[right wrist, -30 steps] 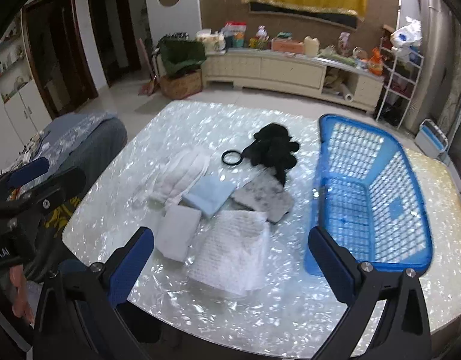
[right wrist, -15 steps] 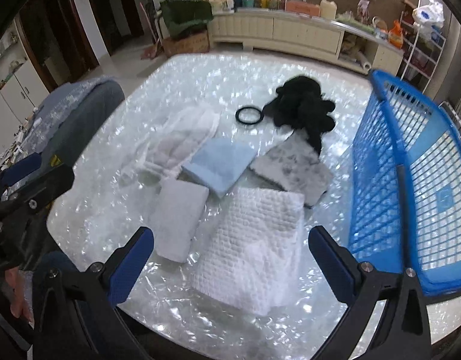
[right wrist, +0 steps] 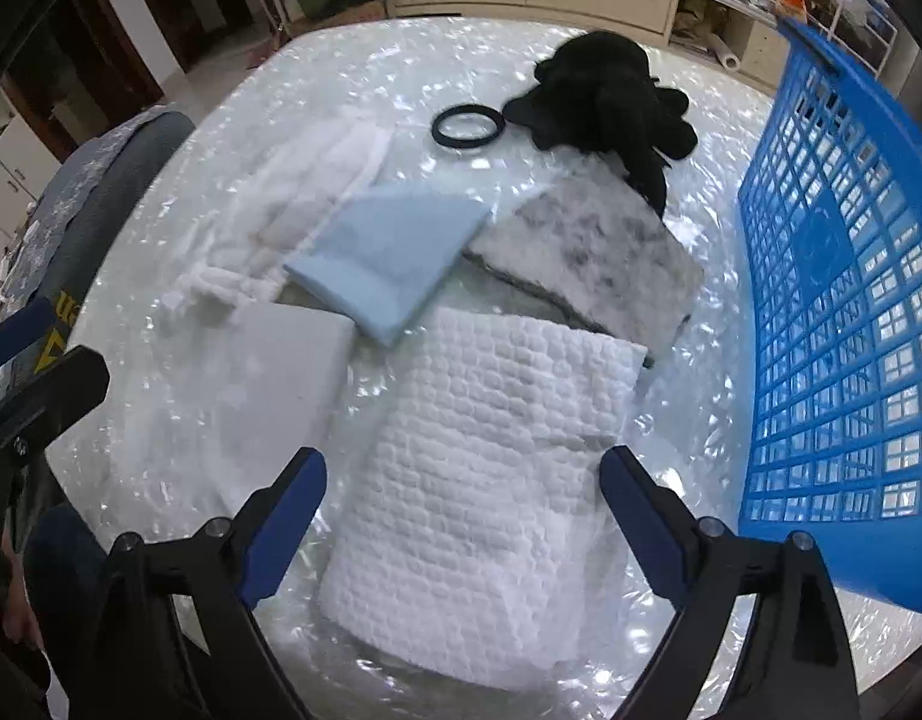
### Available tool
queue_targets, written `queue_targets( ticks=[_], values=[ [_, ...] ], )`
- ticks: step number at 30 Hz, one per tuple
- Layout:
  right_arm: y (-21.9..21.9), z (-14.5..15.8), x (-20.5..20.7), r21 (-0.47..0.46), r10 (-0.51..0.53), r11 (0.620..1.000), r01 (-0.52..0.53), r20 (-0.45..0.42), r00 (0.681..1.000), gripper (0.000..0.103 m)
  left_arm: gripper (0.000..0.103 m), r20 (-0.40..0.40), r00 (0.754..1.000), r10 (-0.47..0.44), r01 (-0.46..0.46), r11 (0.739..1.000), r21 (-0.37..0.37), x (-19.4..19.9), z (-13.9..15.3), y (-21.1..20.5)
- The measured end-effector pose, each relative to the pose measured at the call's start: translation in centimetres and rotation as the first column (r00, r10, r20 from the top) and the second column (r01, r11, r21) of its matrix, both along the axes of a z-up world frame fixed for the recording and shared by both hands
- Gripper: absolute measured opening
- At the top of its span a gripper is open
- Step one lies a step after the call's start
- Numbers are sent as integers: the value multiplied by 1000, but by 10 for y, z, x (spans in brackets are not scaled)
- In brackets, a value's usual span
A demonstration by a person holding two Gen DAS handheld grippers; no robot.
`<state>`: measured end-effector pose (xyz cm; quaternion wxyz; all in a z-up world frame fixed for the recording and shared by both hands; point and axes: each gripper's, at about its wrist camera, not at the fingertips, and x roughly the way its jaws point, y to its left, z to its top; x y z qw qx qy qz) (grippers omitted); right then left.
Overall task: Organize soft objects
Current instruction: 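Reach the right gripper to the white waffle cloth and grasp it, then carry the waffle cloth with the right gripper into the blue basket and release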
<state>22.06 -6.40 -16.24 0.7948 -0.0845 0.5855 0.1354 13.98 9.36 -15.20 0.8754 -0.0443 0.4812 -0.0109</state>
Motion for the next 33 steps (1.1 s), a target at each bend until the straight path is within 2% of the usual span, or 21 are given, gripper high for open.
queue_targets(
  ticks=[9, 12, 18, 22, 25, 33],
  values=[
    [2, -16, 6, -68, -10, 998, 9, -12, 1000, 71, 103, -27, 999, -39, 38, 999, -39, -1, -14, -6],
    [2, -22, 6, -69, -12, 998, 12, -8, 1000, 69, 103, -41, 998, -53, 51, 997, -55, -3, -18, -5],
    [-1, -22, 1, -73, -22, 997, 22, -8, 1000, 55, 103, -37, 998, -59, 55, 994, -89, -6, -21, 0],
    [-1, -15, -6, -69, -25, 997, 24, -5, 1000, 35, 103, -33, 998, -55, 51, 993, -102, -6, -20, 2],
    [2, -13, -12, -65, -12, 998, 12, -2, 1000, 27, 103, -26, 998, -61, 58, 992, -108, -7, -16, 1],
    [-3, 13, -31, -25, 6, 1000, -5, 21, 1000, 24, 103, -31, 997, -66, 62, 993, -105, -14, -7, -7]
  ],
)
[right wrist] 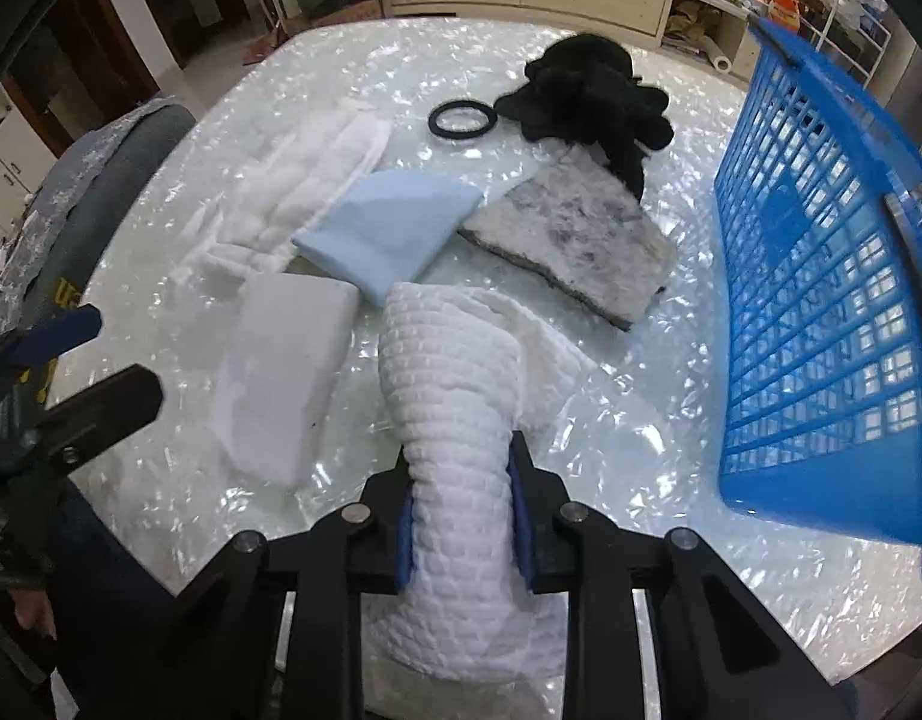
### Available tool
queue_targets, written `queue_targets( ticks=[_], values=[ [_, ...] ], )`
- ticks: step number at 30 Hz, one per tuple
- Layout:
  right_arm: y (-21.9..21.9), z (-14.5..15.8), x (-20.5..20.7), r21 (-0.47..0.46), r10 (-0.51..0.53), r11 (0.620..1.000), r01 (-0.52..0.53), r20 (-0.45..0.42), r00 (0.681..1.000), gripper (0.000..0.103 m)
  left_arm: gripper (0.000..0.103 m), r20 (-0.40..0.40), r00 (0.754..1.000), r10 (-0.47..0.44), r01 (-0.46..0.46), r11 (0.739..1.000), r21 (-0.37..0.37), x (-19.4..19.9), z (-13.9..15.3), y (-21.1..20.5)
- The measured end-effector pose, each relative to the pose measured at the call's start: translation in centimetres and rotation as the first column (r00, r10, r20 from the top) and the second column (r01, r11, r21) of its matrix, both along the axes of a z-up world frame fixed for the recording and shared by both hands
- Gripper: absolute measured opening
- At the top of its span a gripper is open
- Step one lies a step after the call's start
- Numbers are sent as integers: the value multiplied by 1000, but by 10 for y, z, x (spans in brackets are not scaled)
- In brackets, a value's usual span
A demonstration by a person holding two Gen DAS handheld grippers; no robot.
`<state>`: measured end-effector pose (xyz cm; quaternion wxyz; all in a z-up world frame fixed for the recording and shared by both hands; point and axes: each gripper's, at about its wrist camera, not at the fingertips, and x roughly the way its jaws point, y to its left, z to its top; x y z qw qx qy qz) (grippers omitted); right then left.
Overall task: Organize soft objects
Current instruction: 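Carry the waffle cloth with the right gripper into the blue basket and release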
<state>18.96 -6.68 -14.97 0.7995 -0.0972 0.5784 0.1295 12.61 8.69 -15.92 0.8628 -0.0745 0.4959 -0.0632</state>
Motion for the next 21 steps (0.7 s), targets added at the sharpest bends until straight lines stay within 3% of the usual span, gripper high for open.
queue_targets(
  ticks=[15, 21],
  values=[
    [-32, 100, -16, 60, 37, 997, -47, 167, 985, 24, 103, -25, 1000, 9, -8, 1000, 28, -1, 13, -24],
    [-63, 156, -6, 152, -12, 988, -27, 248, 969, 24, 103, -43, 999, 9, -8, 1000, 15, 6, 9, -28]
  ],
)
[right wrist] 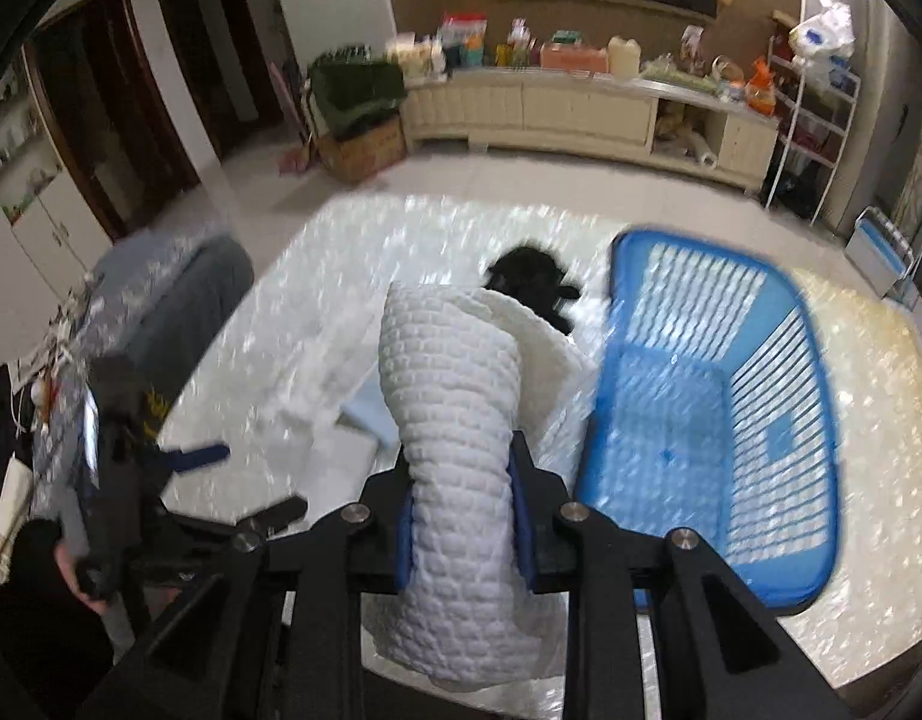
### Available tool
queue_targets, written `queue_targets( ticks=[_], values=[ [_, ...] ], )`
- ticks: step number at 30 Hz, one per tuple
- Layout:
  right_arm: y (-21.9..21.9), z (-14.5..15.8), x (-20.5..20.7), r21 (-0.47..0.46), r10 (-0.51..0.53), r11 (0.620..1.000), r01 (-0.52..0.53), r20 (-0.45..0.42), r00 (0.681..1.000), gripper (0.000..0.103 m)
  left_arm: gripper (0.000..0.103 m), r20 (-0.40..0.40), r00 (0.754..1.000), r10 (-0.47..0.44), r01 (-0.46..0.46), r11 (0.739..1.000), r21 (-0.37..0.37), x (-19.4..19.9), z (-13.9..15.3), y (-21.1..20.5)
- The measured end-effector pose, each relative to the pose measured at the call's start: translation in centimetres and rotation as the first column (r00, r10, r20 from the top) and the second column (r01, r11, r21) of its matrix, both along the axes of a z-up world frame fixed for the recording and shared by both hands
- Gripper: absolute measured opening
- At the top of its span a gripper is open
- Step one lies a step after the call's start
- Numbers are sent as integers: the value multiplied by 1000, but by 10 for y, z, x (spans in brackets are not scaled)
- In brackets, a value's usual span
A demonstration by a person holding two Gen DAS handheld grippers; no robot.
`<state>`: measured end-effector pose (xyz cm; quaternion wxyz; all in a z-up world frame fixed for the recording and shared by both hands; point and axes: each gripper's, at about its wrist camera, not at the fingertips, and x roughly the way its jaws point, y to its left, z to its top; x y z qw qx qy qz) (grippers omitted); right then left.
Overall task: Organize soft objects
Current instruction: 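Carry the waffle cloth with the right gripper into the blue basket and release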
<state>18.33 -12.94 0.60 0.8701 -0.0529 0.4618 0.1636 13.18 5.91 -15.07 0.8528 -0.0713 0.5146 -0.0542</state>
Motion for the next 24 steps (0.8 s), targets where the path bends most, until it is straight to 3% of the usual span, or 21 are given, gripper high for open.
queue_targets(
  ticks=[6, 12, 24],
  values=[
    [-36, 28, 16, -15, -56, 998, 57, 64, 996, 25, 103, -35, 999, 3, -2, 1000, 9, 10, -11, -4],
    [-70, 24, 26, -91, -112, 989, 118, 71, 991, 25, 103, -81, 997, -2, 4, 1000, 20, 20, -26, -9],
    [-98, -32, 61, -221, -175, 962, 161, -44, 984, 25, 103, -141, 990, -10, 18, 999, 52, 36, -52, -21]
  ],
)
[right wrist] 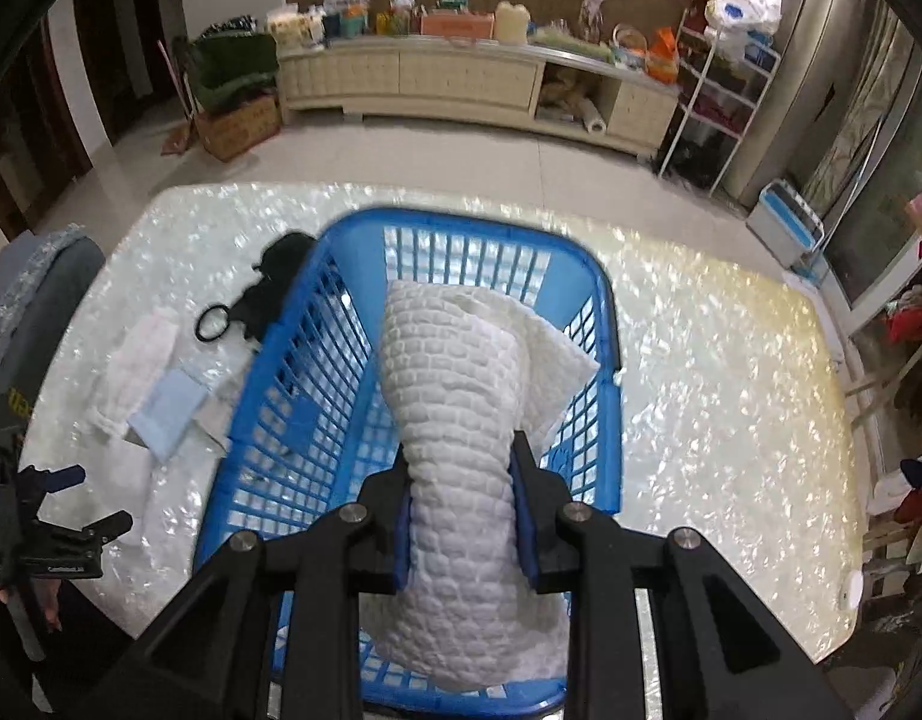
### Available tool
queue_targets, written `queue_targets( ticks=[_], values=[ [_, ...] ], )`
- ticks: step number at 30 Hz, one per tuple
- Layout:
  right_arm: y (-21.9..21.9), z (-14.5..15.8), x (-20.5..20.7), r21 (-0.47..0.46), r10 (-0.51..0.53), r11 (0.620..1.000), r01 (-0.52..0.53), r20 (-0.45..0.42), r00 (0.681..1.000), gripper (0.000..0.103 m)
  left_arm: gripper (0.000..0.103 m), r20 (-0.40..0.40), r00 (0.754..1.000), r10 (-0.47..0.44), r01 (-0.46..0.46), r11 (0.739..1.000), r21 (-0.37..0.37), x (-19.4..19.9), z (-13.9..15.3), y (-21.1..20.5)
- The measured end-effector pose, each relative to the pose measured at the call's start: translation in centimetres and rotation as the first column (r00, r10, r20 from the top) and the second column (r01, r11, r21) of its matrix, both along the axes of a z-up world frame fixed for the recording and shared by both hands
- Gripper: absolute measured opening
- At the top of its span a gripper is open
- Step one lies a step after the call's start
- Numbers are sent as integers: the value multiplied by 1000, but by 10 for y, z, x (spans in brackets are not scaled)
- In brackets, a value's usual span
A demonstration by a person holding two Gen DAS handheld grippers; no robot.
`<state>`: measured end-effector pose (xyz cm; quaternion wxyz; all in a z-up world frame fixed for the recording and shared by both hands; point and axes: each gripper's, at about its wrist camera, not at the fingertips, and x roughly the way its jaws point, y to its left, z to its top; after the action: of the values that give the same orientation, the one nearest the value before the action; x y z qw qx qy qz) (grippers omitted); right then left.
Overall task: Organize soft objects
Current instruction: 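Carry the waffle cloth with the right gripper into the blue basket and release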
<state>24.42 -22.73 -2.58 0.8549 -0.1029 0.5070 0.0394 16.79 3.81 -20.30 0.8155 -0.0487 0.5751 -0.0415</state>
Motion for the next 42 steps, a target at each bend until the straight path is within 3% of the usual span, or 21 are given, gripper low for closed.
queue_targets(
  ticks=[13, 20, 27, 35, 42],
  values=[
    [-4, -58, 15, -1, -28, 1000, 28, -199, 980, 27, 103, -23, 999, 32, -31, 999, 36, 17, -16, 8],
    [1, -74, 17, 1, -25, 1000, 26, -274, 961, 30, 103, -21, 999, 36, -35, 999, 40, 26, -21, 8],
    [2, -76, 17, 10, -27, 999, 31, -274, 961, 41, 103, -32, 999, 30, -28, 998, 62, 34, -24, 3],
    [7, -66, 5, 8, -38, 999, 41, -225, 974, 73, 103, -35, 999, 11, -7, 994, 105, 32, -26, -4],
    [12, -45, -14, 27, -34, 999, 39, -167, 985, 81, 97, -25, 1000, 16, -12, 992, 129, 29, -26, -4]
  ],
)
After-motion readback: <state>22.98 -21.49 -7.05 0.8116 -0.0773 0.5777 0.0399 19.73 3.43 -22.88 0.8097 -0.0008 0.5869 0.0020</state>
